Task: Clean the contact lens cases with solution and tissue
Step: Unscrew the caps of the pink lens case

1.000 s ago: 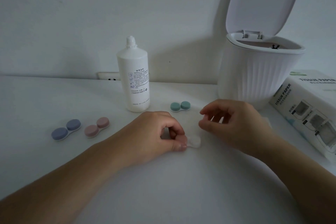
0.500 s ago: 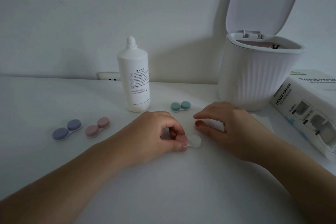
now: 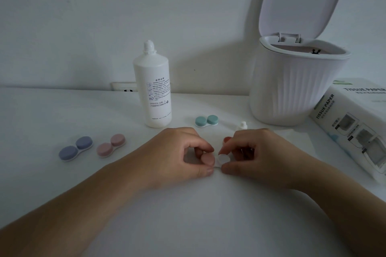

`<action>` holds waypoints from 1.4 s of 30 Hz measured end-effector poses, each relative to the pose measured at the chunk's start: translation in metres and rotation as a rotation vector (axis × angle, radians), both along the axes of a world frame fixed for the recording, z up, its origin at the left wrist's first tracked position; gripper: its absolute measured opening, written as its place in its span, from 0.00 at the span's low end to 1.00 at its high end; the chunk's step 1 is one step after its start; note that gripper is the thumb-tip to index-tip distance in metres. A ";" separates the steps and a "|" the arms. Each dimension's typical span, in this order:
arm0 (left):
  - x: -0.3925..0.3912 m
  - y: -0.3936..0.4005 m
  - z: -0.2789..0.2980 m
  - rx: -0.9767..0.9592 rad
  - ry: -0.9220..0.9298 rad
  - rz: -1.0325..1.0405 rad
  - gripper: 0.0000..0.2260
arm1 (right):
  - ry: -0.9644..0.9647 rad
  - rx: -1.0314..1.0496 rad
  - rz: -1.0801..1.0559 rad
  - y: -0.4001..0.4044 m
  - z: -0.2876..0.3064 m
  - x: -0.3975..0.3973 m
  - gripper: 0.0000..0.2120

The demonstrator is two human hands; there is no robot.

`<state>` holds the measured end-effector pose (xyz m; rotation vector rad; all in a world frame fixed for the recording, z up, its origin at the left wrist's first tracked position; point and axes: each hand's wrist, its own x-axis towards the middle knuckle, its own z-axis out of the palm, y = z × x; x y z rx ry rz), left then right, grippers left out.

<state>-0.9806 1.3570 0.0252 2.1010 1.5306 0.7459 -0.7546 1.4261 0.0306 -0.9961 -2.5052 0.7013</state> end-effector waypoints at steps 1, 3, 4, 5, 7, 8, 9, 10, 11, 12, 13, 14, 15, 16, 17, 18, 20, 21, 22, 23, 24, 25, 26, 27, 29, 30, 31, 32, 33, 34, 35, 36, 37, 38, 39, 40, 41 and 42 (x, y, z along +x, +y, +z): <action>0.000 0.000 0.000 -0.002 0.003 -0.004 0.09 | 0.005 -0.010 -0.002 0.000 0.000 0.000 0.09; 0.001 0.000 -0.001 -0.003 -0.006 0.002 0.07 | 0.008 -0.020 -0.005 0.000 0.000 -0.001 0.09; 0.001 0.000 -0.001 -0.005 -0.011 0.006 0.06 | 0.012 -0.024 -0.008 0.000 0.000 -0.001 0.09; 0.002 0.000 -0.001 -0.007 -0.010 0.009 0.05 | 0.017 -0.029 -0.012 0.000 0.000 -0.001 0.09; 0.002 0.000 -0.002 -0.005 -0.008 0.015 0.04 | 0.024 -0.038 -0.017 0.001 -0.001 -0.001 0.08; 0.002 0.000 -0.002 -0.002 -0.009 0.020 0.04 | 0.025 -0.045 -0.017 0.001 -0.001 -0.002 0.08; 0.002 -0.001 -0.003 0.004 -0.010 0.026 0.04 | 0.027 -0.056 -0.016 0.002 0.000 -0.002 0.08; 0.003 -0.001 -0.004 0.010 -0.010 0.030 0.04 | 0.028 -0.069 -0.015 0.002 0.000 -0.002 0.08; 0.003 -0.003 -0.005 0.016 -0.007 0.033 0.04 | 0.028 -0.078 -0.014 0.003 0.000 -0.002 0.08; 0.003 -0.004 -0.006 0.023 -0.001 0.039 0.03 | 0.025 -0.081 -0.015 0.003 0.000 -0.001 0.08; 0.004 -0.005 -0.007 0.031 0.006 0.046 0.03 | 0.022 -0.082 -0.016 0.003 -0.001 -0.002 0.08; 0.004 -0.005 -0.008 0.042 0.016 0.056 0.03 | 0.020 -0.082 -0.017 0.002 -0.001 -0.001 0.08; 0.005 -0.005 -0.008 0.056 0.027 0.068 0.03 | 0.019 -0.083 -0.019 0.002 -0.001 -0.001 0.08; 0.006 -0.005 -0.009 0.069 0.036 0.080 0.04 | 0.018 -0.086 -0.021 0.002 -0.001 -0.002 0.08; 0.007 -0.005 -0.009 0.078 0.040 0.091 0.05 | 0.018 -0.090 -0.024 0.001 -0.001 -0.002 0.08; 0.008 -0.005 -0.009 0.080 0.038 0.101 0.06 | 0.019 -0.091 -0.024 0.002 -0.001 -0.002 0.08; 0.008 -0.005 -0.009 0.075 0.025 0.114 0.08 | 0.020 -0.088 -0.018 0.002 -0.001 -0.002 0.08; 0.007 -0.005 -0.009 0.071 0.013 0.124 0.09 | 0.020 -0.089 -0.015 0.002 -0.001 -0.002 0.08; 0.008 -0.005 -0.009 0.071 -0.002 0.135 0.10 | 0.017 -0.092 -0.015 0.002 0.000 -0.002 0.08; 0.008 -0.005 -0.009 0.075 -0.013 0.145 0.12 | 0.013 -0.096 -0.018 0.002 0.000 -0.002 0.08; 0.009 -0.005 -0.010 0.080 -0.013 0.156 0.14 | 0.007 -0.097 -0.019 0.002 0.001 -0.002 0.08; 0.010 -0.005 -0.010 0.082 -0.008 0.164 0.16 | 0.003 -0.097 -0.017 0.002 0.001 -0.002 0.09; 0.011 -0.005 -0.009 0.080 -0.003 0.166 0.17 | 0.001 -0.096 -0.014 0.003 0.001 -0.001 0.09; 0.010 -0.005 -0.009 0.073 -0.009 0.158 0.18 | 0.000 -0.095 -0.011 0.003 0.001 -0.001 0.09; 0.008 -0.006 -0.008 0.040 -0.050 0.132 0.20 | 0.004 -0.098 -0.005 0.004 0.001 0.000 0.08; 0.006 -0.007 -0.008 0.020 -0.081 0.119 0.19 | 0.007 -0.101 -0.005 0.004 0.000 0.000 0.08; 0.005 -0.009 -0.008 0.011 -0.114 0.100 0.16 | 0.010 -0.104 -0.005 0.004 0.000 0.000 0.08; 0.004 -0.009 -0.009 0.017 -0.136 0.076 0.14 | 0.013 -0.105 -0.005 0.005 0.000 0.000 0.08; 0.004 -0.010 -0.009 0.029 -0.145 0.059 0.12 | 0.016 -0.106 -0.004 0.006 -0.001 -0.001 0.08; 0.004 -0.010 -0.010 0.037 -0.142 0.056 0.11 | 0.016 -0.106 -0.001 0.006 -0.001 -0.001 0.08; 0.004 -0.010 -0.011 0.042 -0.136 0.068 0.10 | 0.016 -0.105 0.005 0.006 -0.001 -0.001 0.09; 0.004 -0.009 -0.011 0.050 -0.132 0.084 0.09 | 0.015 -0.104 0.011 0.007 -0.001 -0.001 0.09; 0.005 -0.009 -0.011 0.061 -0.125 0.099 0.09 | 0.014 -0.104 0.014 0.007 -0.001 -0.001 0.10; 0.006 -0.008 -0.011 0.072 -0.114 0.106 0.09 | 0.017 -0.105 0.015 0.007 -0.001 -0.001 0.10; 0.007 -0.008 -0.009 0.077 -0.097 0.108 0.09 | 0.022 -0.107 0.013 0.007 -0.001 -0.001 0.10; 0.007 -0.007 -0.008 0.075 -0.084 0.108 0.10 | 0.027 -0.107 0.010 0.007 -0.001 -0.001 0.10; 0.007 -0.007 -0.007 0.067 -0.078 0.106 0.12 | 0.027 -0.106 0.008 0.007 -0.001 -0.001 0.10; 0.006 -0.008 -0.006 0.055 -0.080 0.101 0.13 | 0.025 -0.105 0.009 0.007 -0.001 -0.001 0.10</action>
